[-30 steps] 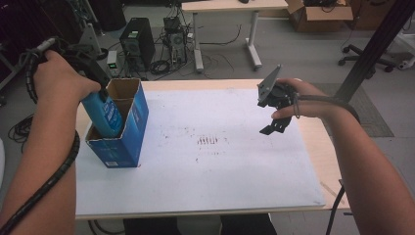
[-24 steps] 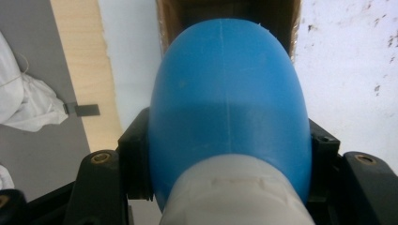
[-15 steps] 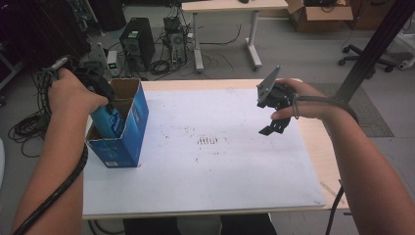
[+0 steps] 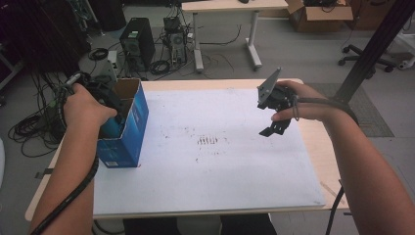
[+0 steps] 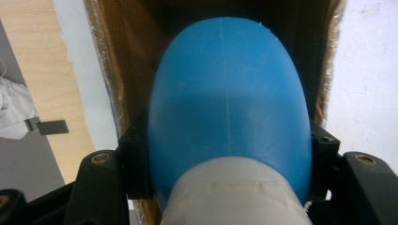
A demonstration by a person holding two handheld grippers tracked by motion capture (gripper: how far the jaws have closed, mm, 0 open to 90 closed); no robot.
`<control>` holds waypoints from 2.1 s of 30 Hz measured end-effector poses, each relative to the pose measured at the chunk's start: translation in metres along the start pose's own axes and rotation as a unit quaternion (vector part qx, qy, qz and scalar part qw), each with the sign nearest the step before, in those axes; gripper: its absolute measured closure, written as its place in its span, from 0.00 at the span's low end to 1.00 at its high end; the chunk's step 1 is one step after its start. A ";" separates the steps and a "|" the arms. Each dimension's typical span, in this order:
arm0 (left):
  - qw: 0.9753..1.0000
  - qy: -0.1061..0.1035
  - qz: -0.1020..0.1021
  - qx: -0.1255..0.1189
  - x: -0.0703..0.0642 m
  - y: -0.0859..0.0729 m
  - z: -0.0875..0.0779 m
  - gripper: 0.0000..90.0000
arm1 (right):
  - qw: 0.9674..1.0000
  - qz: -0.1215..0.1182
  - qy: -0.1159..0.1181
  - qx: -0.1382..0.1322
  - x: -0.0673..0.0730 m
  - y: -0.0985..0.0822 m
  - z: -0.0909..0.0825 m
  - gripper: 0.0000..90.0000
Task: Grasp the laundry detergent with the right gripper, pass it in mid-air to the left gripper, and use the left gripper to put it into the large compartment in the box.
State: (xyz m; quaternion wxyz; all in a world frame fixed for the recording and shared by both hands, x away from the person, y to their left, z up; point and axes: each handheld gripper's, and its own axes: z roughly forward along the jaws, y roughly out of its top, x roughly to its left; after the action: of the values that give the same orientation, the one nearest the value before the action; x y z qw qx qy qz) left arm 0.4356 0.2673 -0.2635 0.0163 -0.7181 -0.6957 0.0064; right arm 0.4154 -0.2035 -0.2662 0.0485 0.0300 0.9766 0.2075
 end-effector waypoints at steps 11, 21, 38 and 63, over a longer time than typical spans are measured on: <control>1.000 0.006 0.006 0.002 0.000 0.001 0.013 0.42 | 1.000 -0.003 0.003 -0.001 0.000 0.003 0.002 0.04; 1.000 0.006 0.008 0.007 0.003 0.003 0.019 0.42 | 1.000 -0.001 0.003 0.000 0.001 0.002 0.004 0.04; 1.000 0.002 0.011 0.009 0.005 0.003 0.028 0.42 | 1.000 0.001 0.003 0.000 0.002 -0.002 0.006 0.04; 1.000 0.005 0.014 -0.002 0.001 0.002 0.025 0.36 | 1.000 0.005 0.007 -0.002 0.003 -0.009 0.007 0.04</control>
State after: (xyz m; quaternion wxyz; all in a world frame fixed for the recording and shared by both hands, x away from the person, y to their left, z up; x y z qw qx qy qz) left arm 0.4368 0.2681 -0.2881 0.0185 -0.7277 -0.6857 0.0014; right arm 0.4124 -0.2083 -0.2763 0.0407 0.0332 0.9763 0.2099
